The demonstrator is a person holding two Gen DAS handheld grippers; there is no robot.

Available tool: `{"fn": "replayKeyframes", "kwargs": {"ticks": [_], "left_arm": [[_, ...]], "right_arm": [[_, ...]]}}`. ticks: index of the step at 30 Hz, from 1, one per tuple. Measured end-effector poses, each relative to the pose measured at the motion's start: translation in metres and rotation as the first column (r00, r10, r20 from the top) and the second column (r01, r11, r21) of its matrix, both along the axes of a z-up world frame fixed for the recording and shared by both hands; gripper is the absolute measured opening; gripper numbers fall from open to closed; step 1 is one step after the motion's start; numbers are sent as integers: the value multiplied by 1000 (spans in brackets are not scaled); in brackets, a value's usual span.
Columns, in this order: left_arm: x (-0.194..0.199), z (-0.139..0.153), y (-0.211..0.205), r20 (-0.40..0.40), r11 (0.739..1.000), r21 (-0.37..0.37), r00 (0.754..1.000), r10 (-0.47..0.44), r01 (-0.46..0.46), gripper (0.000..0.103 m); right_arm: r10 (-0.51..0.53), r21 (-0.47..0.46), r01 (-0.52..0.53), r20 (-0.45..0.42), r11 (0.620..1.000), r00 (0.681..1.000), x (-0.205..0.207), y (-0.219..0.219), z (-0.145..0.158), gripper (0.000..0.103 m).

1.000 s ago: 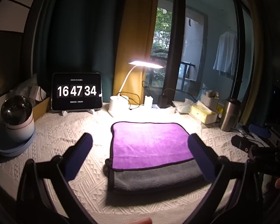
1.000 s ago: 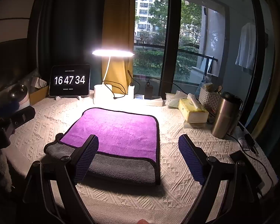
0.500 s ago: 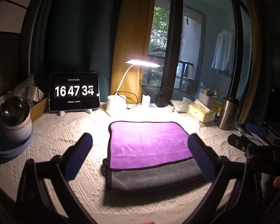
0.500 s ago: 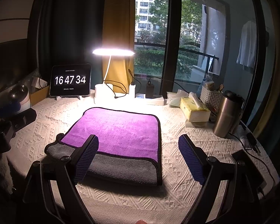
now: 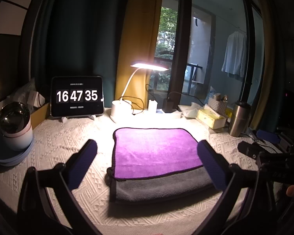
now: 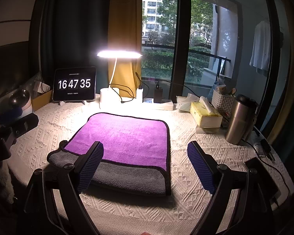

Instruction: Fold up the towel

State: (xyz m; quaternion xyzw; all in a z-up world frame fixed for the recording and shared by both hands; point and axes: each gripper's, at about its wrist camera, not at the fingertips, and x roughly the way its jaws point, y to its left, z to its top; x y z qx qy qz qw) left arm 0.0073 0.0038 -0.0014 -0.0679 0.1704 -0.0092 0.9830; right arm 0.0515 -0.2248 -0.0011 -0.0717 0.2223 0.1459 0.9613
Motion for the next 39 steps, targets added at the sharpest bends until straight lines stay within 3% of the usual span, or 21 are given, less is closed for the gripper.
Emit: {"fn": "replayKeyframes", "kwargs": {"ticks": [20, 31, 37, 39], "left_arm": [[8, -3, -3, -19, 1000, 16, 1000, 1, -1, 102], [27, -16, 2, -87, 1000, 0, 996, 0, 0, 102], [38, -22, 2, -119, 1000, -1, 993, -1, 1, 101], [42, -25, 2, -134, 1000, -6, 991, -2, 2, 96]], "right_arm": [[1, 2, -1, -13, 1000, 1000, 5, 2, -2, 90], [12, 7, -12, -55, 1000, 998, 20, -2, -13, 89], [19, 2, -19, -91, 1000, 996, 31, -4, -21, 82], [21, 2, -21, -102, 1000, 995, 34, -5, -23, 81]]}}
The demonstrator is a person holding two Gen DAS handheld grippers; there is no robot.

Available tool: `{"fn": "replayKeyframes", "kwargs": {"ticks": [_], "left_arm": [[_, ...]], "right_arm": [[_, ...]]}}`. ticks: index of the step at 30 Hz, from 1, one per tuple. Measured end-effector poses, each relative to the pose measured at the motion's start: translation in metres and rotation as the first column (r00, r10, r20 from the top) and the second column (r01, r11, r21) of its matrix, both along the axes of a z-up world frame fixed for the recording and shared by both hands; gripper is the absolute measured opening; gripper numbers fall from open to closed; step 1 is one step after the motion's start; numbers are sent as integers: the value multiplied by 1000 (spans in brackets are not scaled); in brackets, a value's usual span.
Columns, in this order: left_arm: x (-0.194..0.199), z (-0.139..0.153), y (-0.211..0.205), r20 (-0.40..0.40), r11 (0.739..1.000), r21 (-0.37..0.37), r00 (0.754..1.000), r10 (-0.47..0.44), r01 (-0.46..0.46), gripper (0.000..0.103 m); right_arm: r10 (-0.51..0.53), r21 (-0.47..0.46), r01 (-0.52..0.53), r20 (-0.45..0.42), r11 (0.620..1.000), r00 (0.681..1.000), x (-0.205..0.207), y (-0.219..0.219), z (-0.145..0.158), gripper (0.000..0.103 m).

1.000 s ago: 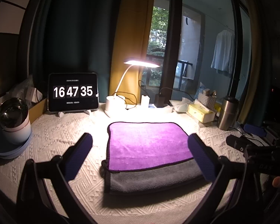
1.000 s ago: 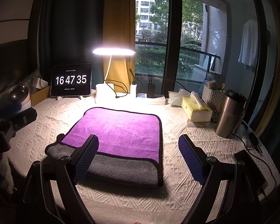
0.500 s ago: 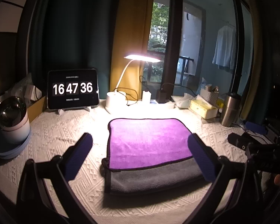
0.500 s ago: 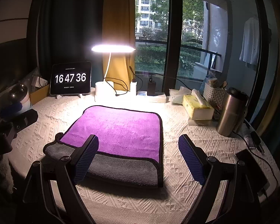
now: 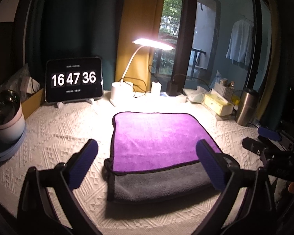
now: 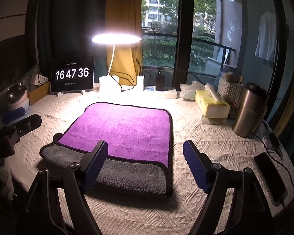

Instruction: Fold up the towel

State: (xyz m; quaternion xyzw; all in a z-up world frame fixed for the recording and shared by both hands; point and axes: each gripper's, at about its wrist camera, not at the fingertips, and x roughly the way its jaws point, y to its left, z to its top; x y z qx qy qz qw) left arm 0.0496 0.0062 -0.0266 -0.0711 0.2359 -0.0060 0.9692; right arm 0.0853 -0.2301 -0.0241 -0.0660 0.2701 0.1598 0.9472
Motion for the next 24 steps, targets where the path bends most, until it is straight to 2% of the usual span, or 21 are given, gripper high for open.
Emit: {"fn": "replayKeyframes", "kwargs": {"ticks": [2, 11, 14, 18, 24], "left_arm": [[5, -4, -1, -22, 1000, 5, 1000, 1, -1, 92], [21, -23, 4, -104, 1000, 9, 995, 11, -10, 88], [25, -30, 5, -134, 1000, 9, 991, 14, -13, 82], [31, -42, 11, -185, 1000, 2, 982, 29, -29, 78], [38, -64, 23, -267, 998, -12, 962, 55, -61, 68]], "right_arm": [[2, -1, -2, -9, 1000, 1000, 3, -1, -3, 80], [15, -2, -15, -70, 1000, 997, 18, -6, -16, 67], [17, -1, -17, -85, 1000, 996, 23, -8, -21, 64], [6, -5, -7, -108, 1000, 994, 29, -11, -28, 51], [-9, -18, 7, -144, 1000, 990, 37, -15, -43, 43]]}}
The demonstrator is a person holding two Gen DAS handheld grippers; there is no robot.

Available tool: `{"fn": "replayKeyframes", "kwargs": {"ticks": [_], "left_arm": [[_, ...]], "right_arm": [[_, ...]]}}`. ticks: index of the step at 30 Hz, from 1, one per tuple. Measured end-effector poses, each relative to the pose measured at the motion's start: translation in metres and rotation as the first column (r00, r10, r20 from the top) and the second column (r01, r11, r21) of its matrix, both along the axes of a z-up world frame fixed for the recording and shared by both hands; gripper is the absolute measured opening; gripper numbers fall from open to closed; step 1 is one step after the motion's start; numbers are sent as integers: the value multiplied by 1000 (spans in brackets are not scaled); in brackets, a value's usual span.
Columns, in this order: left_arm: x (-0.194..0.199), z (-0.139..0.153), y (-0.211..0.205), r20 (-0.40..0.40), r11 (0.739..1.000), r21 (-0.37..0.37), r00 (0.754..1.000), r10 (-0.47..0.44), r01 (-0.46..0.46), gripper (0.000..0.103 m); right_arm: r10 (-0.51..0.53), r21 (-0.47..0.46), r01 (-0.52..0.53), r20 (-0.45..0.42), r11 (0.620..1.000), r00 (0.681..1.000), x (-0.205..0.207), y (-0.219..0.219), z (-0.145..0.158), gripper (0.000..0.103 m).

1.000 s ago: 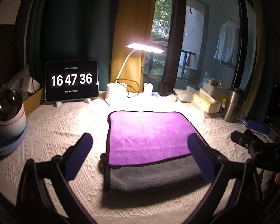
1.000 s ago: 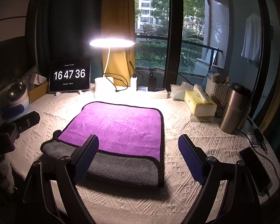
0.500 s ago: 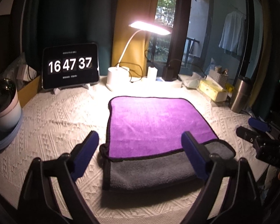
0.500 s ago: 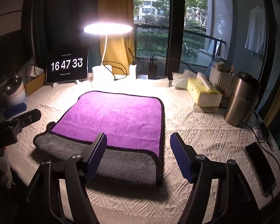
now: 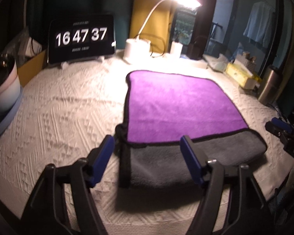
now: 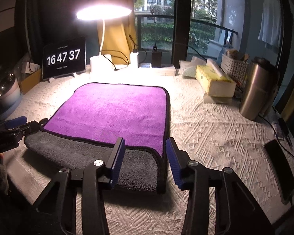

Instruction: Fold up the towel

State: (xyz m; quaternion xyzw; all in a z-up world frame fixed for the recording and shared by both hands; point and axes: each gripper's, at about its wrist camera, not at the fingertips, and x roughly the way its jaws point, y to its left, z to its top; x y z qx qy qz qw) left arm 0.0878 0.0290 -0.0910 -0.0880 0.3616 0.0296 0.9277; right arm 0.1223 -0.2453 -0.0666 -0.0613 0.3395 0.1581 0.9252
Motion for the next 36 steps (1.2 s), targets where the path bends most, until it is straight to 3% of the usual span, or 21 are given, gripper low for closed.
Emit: {"fn": "replayKeyframes", "kwargs": {"ticks": [3, 8, 11, 16, 21, 26, 28, 31, 36], "left_arm": [[4, -11, 5, -45, 1000, -28, 999, 3, -4, 62], [6, -20, 7, -81, 999, -43, 997, 11, -14, 56], [7, -21, 7, -86, 999, -38, 996, 17, -21, 50], [8, -21, 3, -87, 1000, -13, 996, 18, -19, 44], [8, -21, 2, -81, 1000, 20, 996, 25, -24, 24], [6, -20, 2, -70, 999, 35, 997, 26, -23, 11], [5, -20, 1, -68, 999, 36, 997, 22, -19, 10], [4, -18, 1, -60, 999, 28, 998, 16, -14, 8], [1, -12, 2, -41, 1000, 23, 999, 9, -8, 8]], "right_arm": [[-1, -3, 1, -19, 1000, 1000, 4, -1, -7, 37], [-7, -5, 7, -49, 1000, 999, 11, -4, -17, 36], [-16, -9, 16, -66, 1000, 998, 16, -8, -22, 29], [-20, -8, 19, -92, 1000, 996, 21, -11, -29, 29], [-14, -7, 13, -116, 1000, 993, 25, -12, -35, 29], [9, -30, -14, -151, 999, 989, 26, -5, -45, 24], [9, -32, -14, -150, 999, 989, 27, -6, -45, 21], [6, -32, -11, -147, 999, 989, 27, -6, -45, 8], [14, -26, -17, -120, 1000, 993, 22, -6, -39, 5]]}}
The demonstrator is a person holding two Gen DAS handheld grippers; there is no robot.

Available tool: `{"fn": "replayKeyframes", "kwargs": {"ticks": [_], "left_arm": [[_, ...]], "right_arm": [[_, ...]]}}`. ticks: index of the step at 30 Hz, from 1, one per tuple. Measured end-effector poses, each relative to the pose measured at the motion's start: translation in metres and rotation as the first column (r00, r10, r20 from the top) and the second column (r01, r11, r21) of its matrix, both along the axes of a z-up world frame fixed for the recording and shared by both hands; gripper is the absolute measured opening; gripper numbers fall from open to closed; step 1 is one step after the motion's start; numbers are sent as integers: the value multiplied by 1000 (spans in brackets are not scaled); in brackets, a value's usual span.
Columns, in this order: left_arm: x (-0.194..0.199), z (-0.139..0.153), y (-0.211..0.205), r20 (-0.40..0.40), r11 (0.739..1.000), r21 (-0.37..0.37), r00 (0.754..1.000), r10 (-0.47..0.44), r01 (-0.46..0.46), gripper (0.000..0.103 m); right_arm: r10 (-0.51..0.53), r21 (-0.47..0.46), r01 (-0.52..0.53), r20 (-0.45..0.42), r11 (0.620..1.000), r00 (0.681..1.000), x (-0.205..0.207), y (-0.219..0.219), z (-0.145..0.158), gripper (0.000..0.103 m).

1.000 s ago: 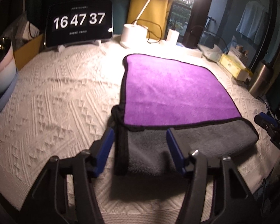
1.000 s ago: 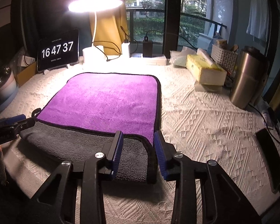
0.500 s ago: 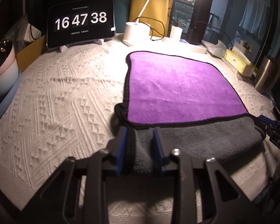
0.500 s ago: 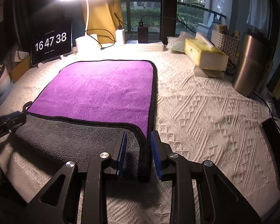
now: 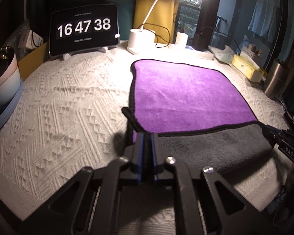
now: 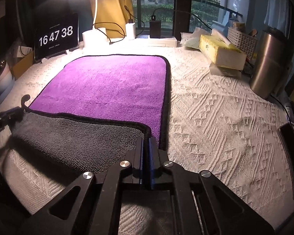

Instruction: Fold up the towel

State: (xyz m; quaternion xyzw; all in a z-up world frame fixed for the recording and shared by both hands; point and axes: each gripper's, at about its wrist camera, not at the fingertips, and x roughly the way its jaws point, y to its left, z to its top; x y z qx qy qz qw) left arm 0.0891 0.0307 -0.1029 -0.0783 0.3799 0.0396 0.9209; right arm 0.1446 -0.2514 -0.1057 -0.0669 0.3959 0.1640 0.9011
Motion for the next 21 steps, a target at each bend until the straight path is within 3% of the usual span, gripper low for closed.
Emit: {"fn": "replayKeyframes", "kwargs": {"ticks": [10, 21], "left_arm": [[-6, 22, 2, 91, 1000, 0, 996, 1, -1, 7], [-5, 42, 9, 172, 1000, 0, 985, 22, -22, 7]], "right_arm": [[-26, 5, 26, 109, 1000, 994, -12, -2, 29, 5], [-56, 10, 56, 172, 998, 984, -9, -3, 46, 5]]}}
